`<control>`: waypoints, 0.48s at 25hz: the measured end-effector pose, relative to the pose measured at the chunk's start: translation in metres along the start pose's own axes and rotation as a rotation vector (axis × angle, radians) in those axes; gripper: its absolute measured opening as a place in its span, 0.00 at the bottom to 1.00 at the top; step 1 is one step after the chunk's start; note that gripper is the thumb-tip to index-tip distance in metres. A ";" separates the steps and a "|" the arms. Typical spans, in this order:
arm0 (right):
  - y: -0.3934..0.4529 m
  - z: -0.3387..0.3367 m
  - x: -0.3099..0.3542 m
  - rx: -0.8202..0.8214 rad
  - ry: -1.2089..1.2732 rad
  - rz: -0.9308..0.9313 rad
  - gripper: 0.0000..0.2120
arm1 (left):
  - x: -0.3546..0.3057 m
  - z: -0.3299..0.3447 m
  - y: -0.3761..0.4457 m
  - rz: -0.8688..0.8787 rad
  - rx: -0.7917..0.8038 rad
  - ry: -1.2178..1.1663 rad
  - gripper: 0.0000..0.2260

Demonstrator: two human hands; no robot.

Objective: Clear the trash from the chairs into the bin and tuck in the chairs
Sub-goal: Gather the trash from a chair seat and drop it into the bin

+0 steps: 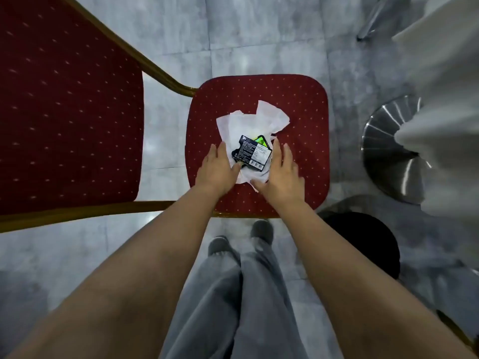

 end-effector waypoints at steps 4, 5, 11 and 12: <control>0.051 0.007 -0.010 -0.015 -0.108 -0.061 0.56 | -0.005 0.010 0.048 -0.071 0.002 -0.083 0.37; 0.062 0.007 -0.008 -0.010 -0.170 -0.096 0.58 | -0.007 0.012 0.056 -0.080 -0.010 -0.103 0.39; 0.092 0.031 -0.017 0.183 -0.295 -0.114 0.58 | -0.007 0.027 0.083 -0.152 0.012 -0.205 0.36; 0.091 0.034 -0.014 0.157 -0.307 -0.143 0.54 | -0.012 0.029 0.084 -0.128 0.031 -0.208 0.32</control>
Point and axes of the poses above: each hand's wrist, its own y-axis towards the middle knuckle, its own z-axis out of the palm, x = y × z, the point moved 10 cm from there along y, towards the middle knuckle, and after that the axes turned 13 degrees about -z, right-handed, at the moved point
